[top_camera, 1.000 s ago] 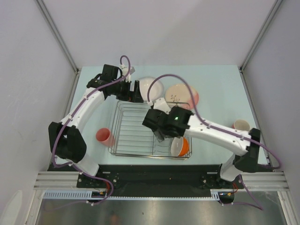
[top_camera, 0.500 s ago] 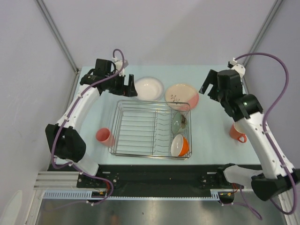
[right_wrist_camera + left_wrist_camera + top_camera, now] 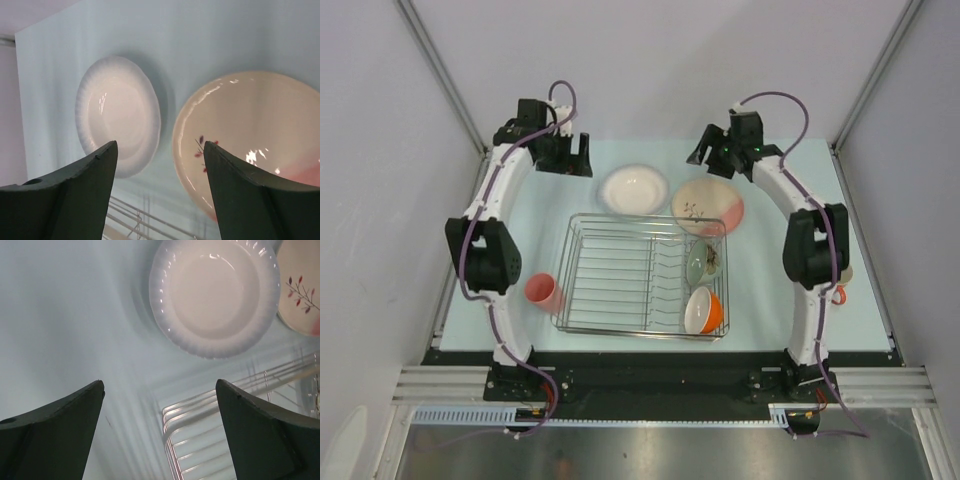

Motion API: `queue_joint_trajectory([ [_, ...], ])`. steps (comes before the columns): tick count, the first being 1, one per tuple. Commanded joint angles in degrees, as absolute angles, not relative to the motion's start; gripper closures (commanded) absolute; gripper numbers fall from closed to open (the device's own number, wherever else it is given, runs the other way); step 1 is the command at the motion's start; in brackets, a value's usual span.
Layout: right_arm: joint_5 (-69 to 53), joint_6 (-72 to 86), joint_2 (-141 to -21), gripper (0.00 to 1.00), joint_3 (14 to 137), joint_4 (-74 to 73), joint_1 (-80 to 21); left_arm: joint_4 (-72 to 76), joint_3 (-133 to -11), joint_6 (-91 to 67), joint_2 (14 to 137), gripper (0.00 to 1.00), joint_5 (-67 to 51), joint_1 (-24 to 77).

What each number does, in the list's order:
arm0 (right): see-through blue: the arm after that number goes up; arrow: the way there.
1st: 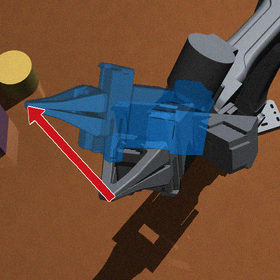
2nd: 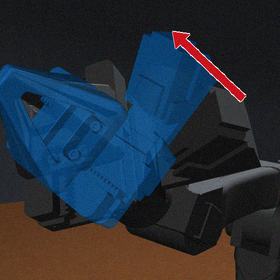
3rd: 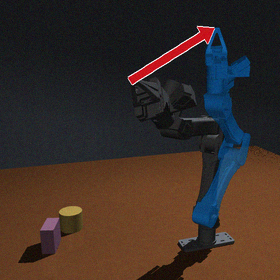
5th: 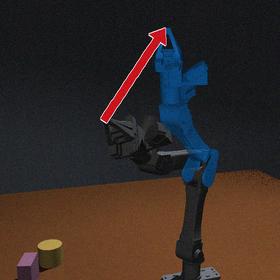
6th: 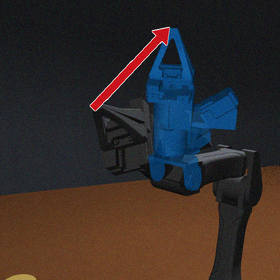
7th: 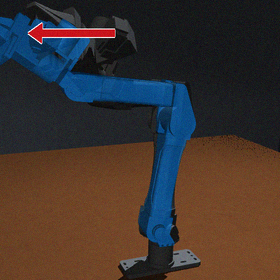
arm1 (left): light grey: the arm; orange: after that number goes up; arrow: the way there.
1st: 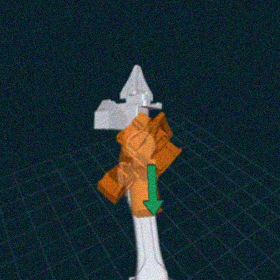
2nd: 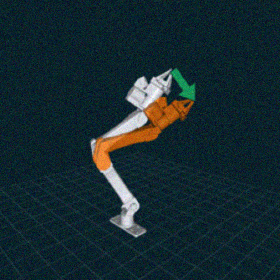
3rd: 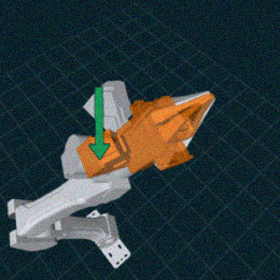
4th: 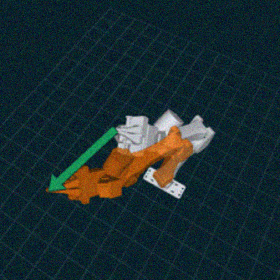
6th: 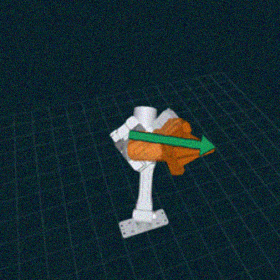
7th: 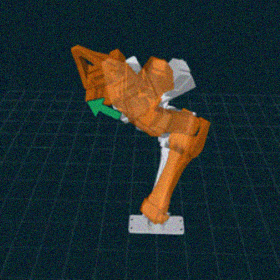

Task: Load the mixed dishes into the dish rack

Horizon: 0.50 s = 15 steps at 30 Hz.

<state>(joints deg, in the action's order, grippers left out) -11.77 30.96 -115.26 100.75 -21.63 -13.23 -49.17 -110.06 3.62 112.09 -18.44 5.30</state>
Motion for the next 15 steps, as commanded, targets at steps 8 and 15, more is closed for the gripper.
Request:
queue_joint_trajectory([
  [8,-26.7,28.9,-138.9,0.25,127.7,-22.3,-16.5,-48.8,-127.1,8.4,125.3,0.03,-19.3,8.2],
  [15,-28.5,28.6,-144.9,0.25,131.6,-23.1,-16.0,-44.4,-118.8,7.4,123.2,0.04,-18.5,8.4],
])
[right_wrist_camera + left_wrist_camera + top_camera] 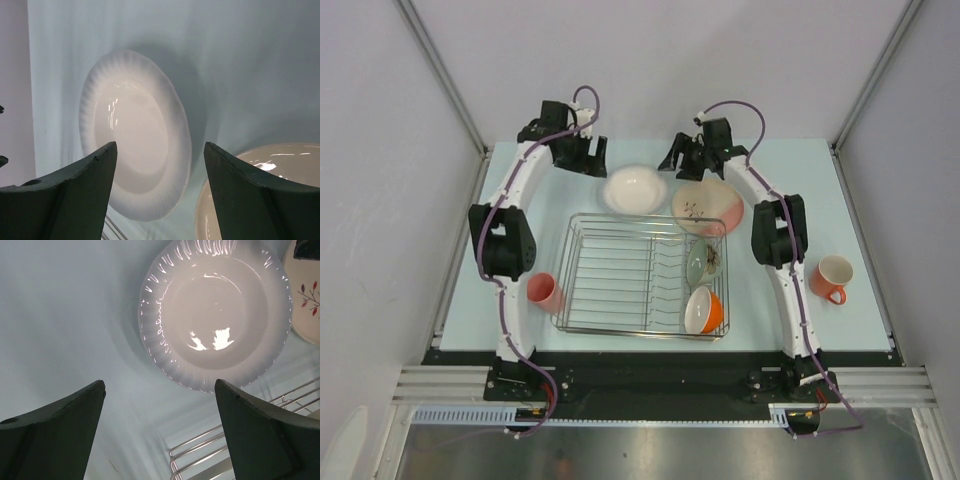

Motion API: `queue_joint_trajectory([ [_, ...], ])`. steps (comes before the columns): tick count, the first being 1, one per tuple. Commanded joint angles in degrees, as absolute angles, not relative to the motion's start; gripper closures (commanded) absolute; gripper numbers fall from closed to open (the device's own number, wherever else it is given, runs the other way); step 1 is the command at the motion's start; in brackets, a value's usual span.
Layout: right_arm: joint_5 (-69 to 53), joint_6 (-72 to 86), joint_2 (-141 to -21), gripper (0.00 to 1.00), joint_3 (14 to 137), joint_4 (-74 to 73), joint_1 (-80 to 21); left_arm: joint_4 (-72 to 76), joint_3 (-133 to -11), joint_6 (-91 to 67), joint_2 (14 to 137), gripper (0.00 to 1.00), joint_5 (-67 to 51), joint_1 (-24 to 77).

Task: Load the mixed dishes into the dish rack

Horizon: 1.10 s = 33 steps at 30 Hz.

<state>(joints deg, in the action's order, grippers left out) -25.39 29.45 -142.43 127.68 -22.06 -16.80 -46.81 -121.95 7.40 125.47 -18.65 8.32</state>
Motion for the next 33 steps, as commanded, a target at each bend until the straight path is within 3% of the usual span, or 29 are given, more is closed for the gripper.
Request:
queue_joint_trajectory([
  [1,-28.7,28.7,-145.5,0.25,131.7,-23.2,-16.0,-44.9,-119.0,7.3,123.7,0.04,-18.3,8.6],
  [18,-33.3,30.4,-152.0,0.31,134.6,-22.1,-17.9,-48.2,-128.0,6.9,136.9,0.05,-17.6,10.6],
  [30,-35.2,31.6,-155.9,0.35,137.3,-22.2,-19.9,-48.6,-132.8,8.0,142.0,0.07,-25.8,13.5],
  [32,-35.7,31.8,-156.3,0.4,137.3,-22.2,-20.3,-48.2,-133.2,8.1,142.7,0.07,-26.9,14.1],
  [33,-35.9,32.0,-156.4,0.5,137.2,-22.3,-20.5,-47.9,-133.4,7.8,143.3,0.07,-27.3,14.7],
])
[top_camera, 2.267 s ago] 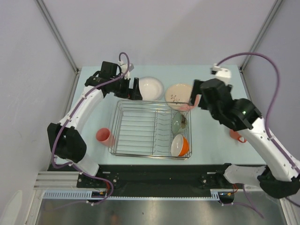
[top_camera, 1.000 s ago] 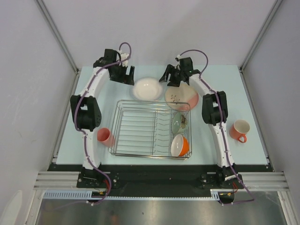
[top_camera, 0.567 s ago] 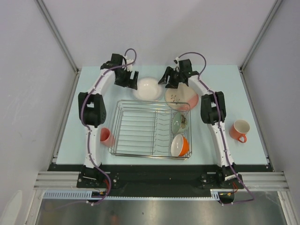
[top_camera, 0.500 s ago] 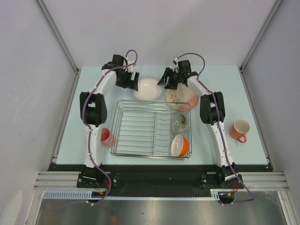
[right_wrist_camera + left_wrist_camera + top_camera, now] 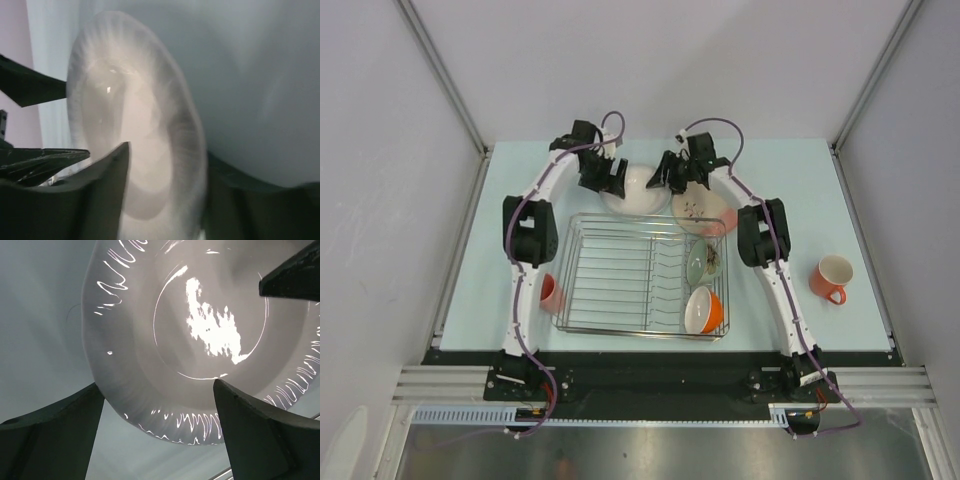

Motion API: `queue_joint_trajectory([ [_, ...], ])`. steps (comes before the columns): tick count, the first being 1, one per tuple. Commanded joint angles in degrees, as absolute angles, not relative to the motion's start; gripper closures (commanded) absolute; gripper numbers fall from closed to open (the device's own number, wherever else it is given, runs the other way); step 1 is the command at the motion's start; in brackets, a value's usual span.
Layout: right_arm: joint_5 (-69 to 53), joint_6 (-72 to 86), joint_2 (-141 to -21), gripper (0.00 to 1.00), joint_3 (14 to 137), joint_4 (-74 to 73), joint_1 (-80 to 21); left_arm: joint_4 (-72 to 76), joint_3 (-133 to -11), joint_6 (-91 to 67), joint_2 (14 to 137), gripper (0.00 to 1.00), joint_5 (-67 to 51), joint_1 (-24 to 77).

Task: Load the mixed dishes into the dish rack

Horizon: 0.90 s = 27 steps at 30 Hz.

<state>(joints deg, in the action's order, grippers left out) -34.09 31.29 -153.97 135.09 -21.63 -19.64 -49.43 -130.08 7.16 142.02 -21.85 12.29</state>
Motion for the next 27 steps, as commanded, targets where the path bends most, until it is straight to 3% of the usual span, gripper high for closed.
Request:
queue_joint_trajectory([
  [1,-35.9,32.1,-156.4,0.56,137.3,-22.3,-20.5,-48.0,-133.9,7.7,143.6,0.07,-27.8,14.9],
  [6,-36.9,32.3,-156.3,1.0,137.2,-22.8,-20.1,-48.2,-134.2,7.4,143.6,0.07,-28.9,16.1],
  [14,-35.8,30.9,-150.0,1.0,134.2,-19.3,-18.5,-51.7,-133.2,6.9,136.7,0.05,-27.1,15.6],
  [18,-34.3,27.2,-147.3,1.0,136.1,-20.0,-17.7,-54.9,-131.6,5.9,128.0,0.0,-28.8,15.5],
  [27,-28.0,16.7,-139.2,1.0,136.1,-23.0,-18.3,-62.7,-132.0,1.9,110.3,0.0,-35.9,13.9],
])
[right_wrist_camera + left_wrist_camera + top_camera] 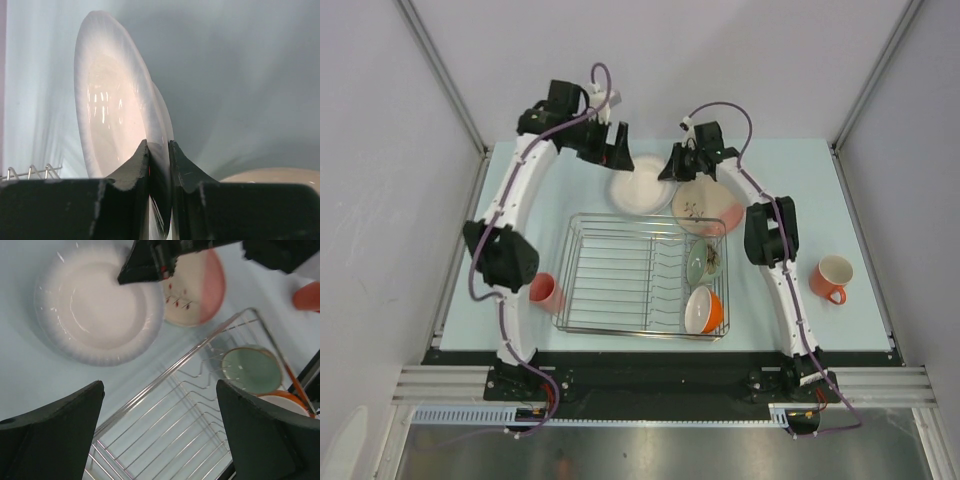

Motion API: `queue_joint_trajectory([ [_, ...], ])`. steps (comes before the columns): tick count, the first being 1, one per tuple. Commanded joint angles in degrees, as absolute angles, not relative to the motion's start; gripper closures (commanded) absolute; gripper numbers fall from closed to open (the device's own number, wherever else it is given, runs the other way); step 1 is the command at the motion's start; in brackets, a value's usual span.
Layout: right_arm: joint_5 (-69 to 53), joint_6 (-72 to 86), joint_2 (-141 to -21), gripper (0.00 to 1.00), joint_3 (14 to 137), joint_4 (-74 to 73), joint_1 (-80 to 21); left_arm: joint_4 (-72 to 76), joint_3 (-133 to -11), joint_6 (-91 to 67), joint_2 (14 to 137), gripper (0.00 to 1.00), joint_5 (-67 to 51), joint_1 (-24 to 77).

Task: Load the mixed dishes into the dish rack

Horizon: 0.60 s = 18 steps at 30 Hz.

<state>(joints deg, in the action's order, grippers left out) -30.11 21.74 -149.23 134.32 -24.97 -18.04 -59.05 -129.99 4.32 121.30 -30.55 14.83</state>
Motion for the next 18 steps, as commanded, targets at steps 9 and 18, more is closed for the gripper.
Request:
queue_joint_trajectory([
  [9,-24.3,9.9,-124.0,1.0,132.6,-25.0,-19.4,-62.0,-118.0,4.5,99.1,0.0,-32.5,8.0],
  [18,-3.6,-15.4,-97.9,1.0,107.2,-21.3,-30.7,-54.0,-102.6,4.0,93.5,0.0,-28.4,7.4],
])
